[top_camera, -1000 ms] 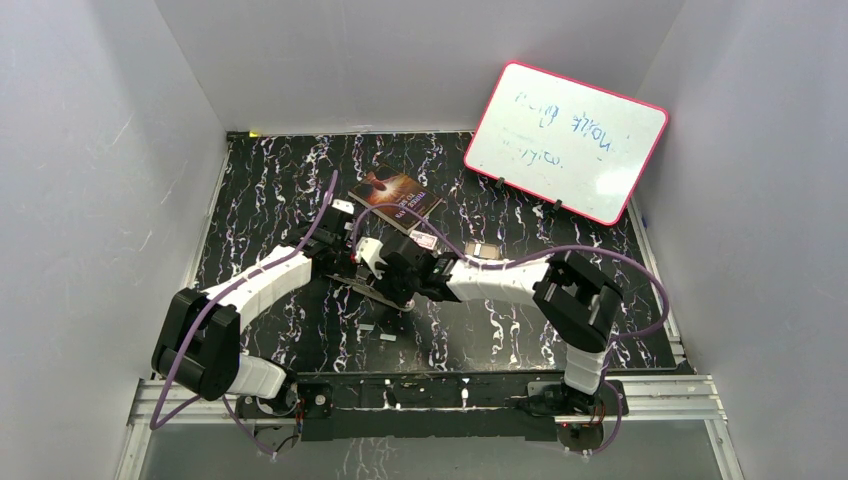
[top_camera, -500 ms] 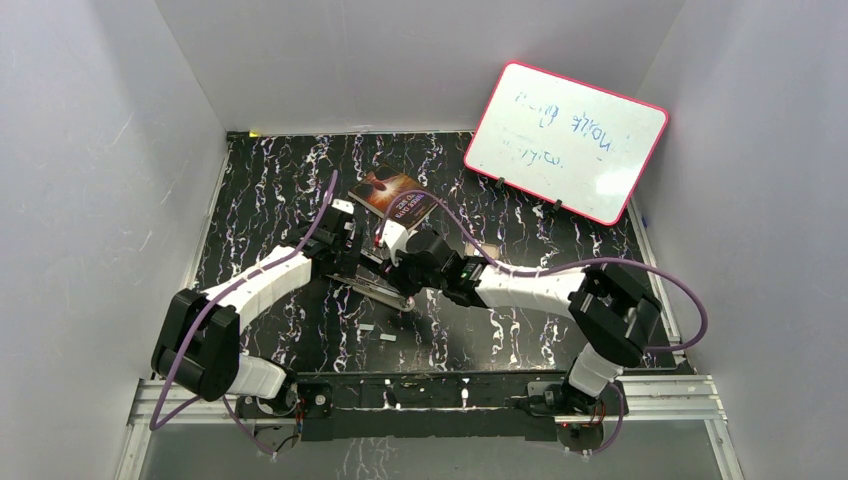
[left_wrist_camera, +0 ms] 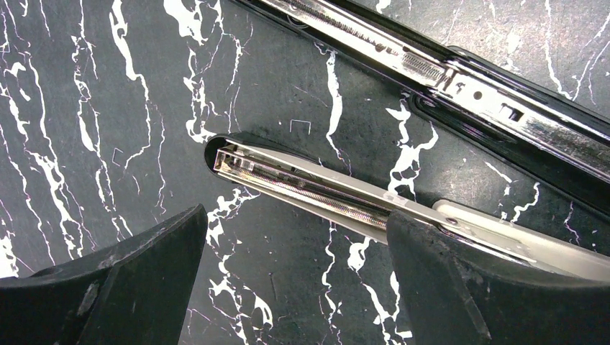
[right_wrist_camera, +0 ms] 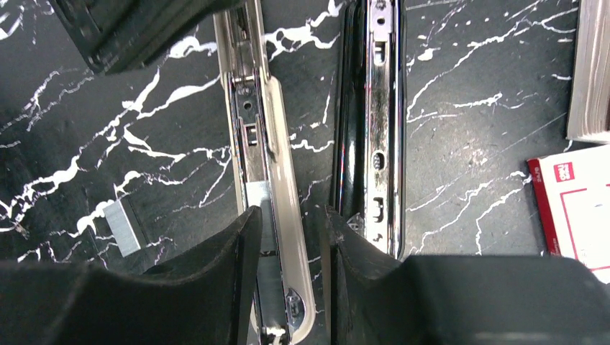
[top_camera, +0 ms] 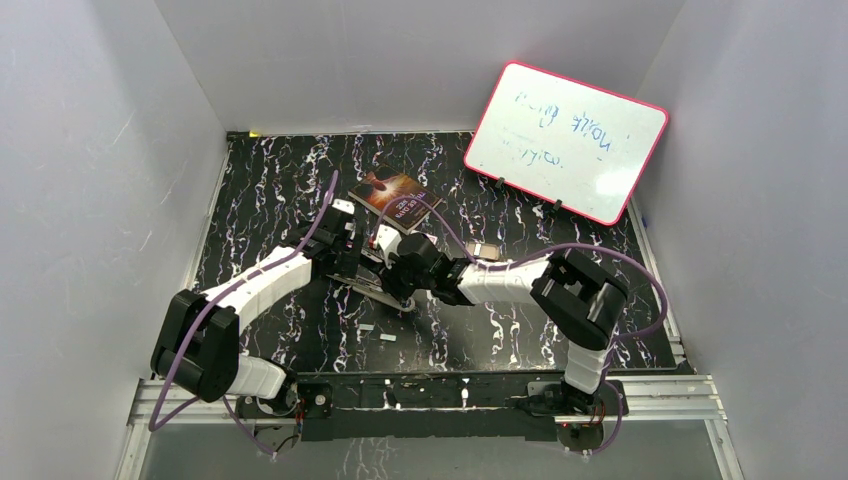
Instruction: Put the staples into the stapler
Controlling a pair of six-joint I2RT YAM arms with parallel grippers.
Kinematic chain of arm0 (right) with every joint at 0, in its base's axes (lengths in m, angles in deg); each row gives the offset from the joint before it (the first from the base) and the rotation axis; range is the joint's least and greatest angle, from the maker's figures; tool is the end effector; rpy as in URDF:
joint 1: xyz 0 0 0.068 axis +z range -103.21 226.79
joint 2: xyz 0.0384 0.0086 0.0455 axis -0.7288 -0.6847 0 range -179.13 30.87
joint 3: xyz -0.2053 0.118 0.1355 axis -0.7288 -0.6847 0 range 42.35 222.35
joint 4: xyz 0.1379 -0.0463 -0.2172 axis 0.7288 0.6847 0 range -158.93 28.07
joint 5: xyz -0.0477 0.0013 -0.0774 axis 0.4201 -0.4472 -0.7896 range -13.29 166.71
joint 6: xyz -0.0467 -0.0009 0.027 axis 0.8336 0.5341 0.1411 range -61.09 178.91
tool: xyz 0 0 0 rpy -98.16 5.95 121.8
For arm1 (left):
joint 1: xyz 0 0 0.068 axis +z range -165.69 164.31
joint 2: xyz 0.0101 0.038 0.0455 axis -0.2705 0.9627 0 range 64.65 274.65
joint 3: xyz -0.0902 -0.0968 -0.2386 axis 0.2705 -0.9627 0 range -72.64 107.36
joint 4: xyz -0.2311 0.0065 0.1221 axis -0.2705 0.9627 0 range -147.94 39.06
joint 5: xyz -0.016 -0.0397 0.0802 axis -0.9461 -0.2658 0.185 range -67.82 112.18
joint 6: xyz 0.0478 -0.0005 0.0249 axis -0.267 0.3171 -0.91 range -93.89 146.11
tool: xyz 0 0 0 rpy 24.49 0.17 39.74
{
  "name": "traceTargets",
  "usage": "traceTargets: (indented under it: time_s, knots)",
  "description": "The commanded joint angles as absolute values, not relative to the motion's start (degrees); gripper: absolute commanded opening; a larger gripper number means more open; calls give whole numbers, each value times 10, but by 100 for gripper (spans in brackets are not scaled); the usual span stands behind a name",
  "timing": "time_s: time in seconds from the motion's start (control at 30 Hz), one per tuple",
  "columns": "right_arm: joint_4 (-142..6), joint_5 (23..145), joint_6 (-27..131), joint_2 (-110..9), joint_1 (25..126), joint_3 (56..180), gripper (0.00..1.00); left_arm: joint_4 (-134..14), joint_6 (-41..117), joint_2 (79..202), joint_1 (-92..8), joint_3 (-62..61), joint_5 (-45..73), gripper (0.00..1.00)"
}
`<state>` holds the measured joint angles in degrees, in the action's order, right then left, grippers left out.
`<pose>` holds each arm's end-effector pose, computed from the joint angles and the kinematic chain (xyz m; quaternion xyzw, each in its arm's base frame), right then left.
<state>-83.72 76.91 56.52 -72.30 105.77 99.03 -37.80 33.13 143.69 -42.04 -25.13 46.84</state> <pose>0.1987 0.3305 0.1766 -0.4147 0.7686 0.2500 0.4181 0.2539 -0.1092 0.2123 0.0857 0.9215 0.1012 0.3650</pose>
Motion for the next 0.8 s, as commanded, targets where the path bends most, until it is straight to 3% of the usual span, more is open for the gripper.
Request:
traceTargets:
  time_s: [0.0,0.77]
  knots:
    - [-880,780,555,-729,1055,1021,43,-373,327,1418,-423,-255,481,94]
    - [-759,750,567,-678,1054,973,37,-373,327,1420,-424,-254,477,95]
